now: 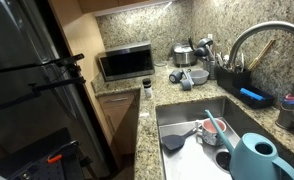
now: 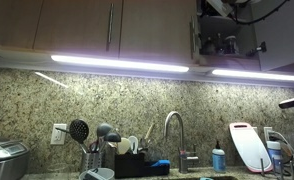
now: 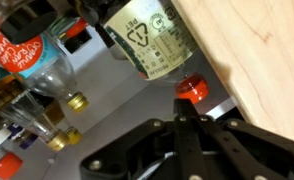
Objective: Open the left door of the rightmost cabinet
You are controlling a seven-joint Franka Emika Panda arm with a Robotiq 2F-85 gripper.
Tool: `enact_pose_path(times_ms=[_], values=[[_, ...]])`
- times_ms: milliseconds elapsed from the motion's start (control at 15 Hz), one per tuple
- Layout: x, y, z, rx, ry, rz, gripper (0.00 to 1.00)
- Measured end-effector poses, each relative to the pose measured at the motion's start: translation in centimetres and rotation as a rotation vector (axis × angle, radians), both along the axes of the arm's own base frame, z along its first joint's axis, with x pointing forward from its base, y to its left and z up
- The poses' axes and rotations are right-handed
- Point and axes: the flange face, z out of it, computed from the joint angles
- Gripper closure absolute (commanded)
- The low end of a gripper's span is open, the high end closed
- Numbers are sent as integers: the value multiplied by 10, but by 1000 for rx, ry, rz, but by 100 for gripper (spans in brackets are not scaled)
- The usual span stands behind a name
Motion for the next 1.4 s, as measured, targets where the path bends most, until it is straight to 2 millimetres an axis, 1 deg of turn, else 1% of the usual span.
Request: enact_pose_path(times_ms=[267, 600, 800, 1000, 1400], values=[[11, 4, 5, 8, 13, 14, 100], [26, 2, 17, 27, 28, 42, 100], [27, 0, 21, -1, 39, 44, 100], [28, -2, 24, -49, 90, 53, 100], [22, -5, 45, -24, 240, 128, 100]])
